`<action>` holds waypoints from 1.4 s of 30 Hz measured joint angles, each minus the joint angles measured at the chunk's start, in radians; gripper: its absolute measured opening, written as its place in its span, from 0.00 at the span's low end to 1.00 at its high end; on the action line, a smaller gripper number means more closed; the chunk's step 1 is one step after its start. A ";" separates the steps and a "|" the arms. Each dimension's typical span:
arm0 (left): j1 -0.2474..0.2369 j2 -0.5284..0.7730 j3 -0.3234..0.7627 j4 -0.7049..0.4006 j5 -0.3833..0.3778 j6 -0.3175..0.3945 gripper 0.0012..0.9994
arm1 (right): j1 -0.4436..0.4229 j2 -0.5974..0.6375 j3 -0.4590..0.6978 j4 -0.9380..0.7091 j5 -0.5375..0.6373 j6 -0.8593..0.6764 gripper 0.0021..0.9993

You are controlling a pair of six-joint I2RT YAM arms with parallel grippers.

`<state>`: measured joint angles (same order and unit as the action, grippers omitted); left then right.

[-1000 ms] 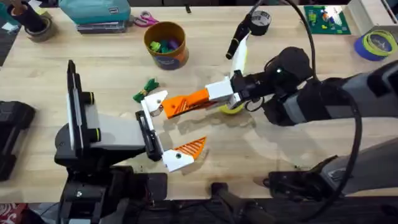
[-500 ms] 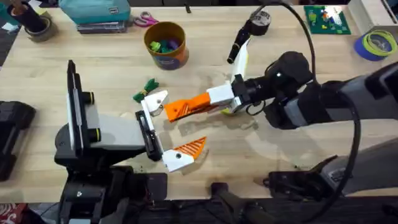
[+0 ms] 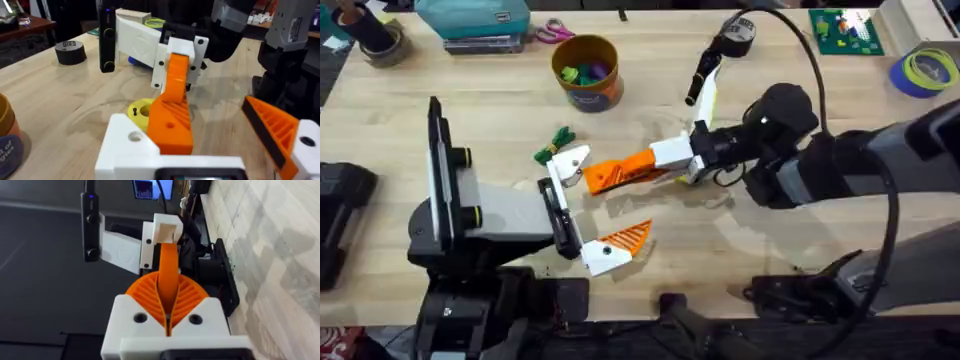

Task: Pick up the gripper from the table and insert it into the empty holder that is missing its gripper. Then pick up a screw, insert it into the mounting hole, and use the screwdriver to tighten it. Finally, clean up the table by picking up the vegetable and placing it into the bucket.

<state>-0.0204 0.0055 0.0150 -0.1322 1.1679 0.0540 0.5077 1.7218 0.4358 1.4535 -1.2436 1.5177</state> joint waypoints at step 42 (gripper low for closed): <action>0.000 0.000 0.000 0.000 0.000 0.000 0.99 | 0.010 0.000 0.000 0.031 0.018 0.005 0.01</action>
<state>-0.0204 0.0055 0.0147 -0.1322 1.1679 0.0540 0.5174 1.7218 0.4362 1.4849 -1.2256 1.5226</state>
